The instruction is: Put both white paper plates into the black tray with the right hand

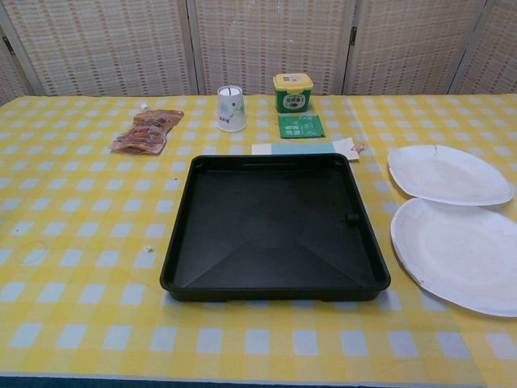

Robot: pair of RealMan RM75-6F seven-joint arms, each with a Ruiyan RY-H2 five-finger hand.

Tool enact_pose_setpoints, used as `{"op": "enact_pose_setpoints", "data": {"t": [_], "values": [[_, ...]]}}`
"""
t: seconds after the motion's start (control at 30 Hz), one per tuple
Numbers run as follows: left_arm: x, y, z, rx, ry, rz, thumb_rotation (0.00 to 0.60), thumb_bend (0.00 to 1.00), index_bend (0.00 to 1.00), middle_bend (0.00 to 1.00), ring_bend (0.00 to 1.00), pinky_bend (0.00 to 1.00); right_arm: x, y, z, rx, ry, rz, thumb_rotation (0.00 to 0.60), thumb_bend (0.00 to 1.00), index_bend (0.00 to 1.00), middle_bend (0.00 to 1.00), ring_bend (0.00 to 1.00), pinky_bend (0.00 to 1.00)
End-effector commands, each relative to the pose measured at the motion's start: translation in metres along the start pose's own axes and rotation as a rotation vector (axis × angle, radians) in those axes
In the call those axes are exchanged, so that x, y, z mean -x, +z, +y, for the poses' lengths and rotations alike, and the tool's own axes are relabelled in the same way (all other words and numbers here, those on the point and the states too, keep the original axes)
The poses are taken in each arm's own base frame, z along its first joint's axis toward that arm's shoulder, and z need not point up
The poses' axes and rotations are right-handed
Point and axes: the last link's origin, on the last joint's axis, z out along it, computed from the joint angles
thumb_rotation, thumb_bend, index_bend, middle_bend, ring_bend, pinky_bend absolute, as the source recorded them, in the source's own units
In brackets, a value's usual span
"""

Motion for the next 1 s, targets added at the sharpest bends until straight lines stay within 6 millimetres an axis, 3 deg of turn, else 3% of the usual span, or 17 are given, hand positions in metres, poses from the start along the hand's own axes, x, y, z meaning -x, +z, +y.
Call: {"op": "enact_pose_setpoints", "data": {"t": [0.03, 0.17, 0.37, 0.53, 1.0], "values": [[0.001, 0.002, 0.000, 0.003, -0.003, -0.003, 0.600, 0.42, 0.00, 0.00, 0.00, 0.00, 0.003, 0.002, 0.000, -0.016, -0.003, -0.010, 0.600, 0.29, 0.00, 0.00, 0.00, 0.00], [0.001, 0.004, 0.000, 0.005, -0.011, -0.003, 0.600, 0.42, 0.00, 0.00, 0.00, 0.00, 0.010, 0.006, 0.002, -0.083, -0.028, -0.015, 0.600, 0.29, 0.02, 0.00, 0.00, 0.00], [0.001, 0.004, 0.001, 0.009, -0.013, -0.003, 0.600, 0.42, 0.00, 0.00, 0.00, 0.00, 0.035, 0.011, 0.020, -0.159, -0.106, -0.061, 0.600, 0.29, 0.22, 0.00, 0.00, 0.00], [0.002, 0.001, 0.001, 0.008, -0.006, -0.013, 0.600, 0.42, 0.00, 0.00, 0.00, 0.00, 0.059, 0.021, 0.024, -0.217, -0.156, -0.081, 0.600, 0.29, 0.31, 0.00, 0.00, 0.00], [-0.003, -0.006, -0.004, -0.012, -0.017, -0.014, 0.600, 0.42, 0.00, 0.00, 0.00, 0.00, 0.110, 0.063, 0.010, -0.330, -0.242, -0.089, 0.600, 0.29, 0.40, 0.00, 0.00, 0.00]]}}
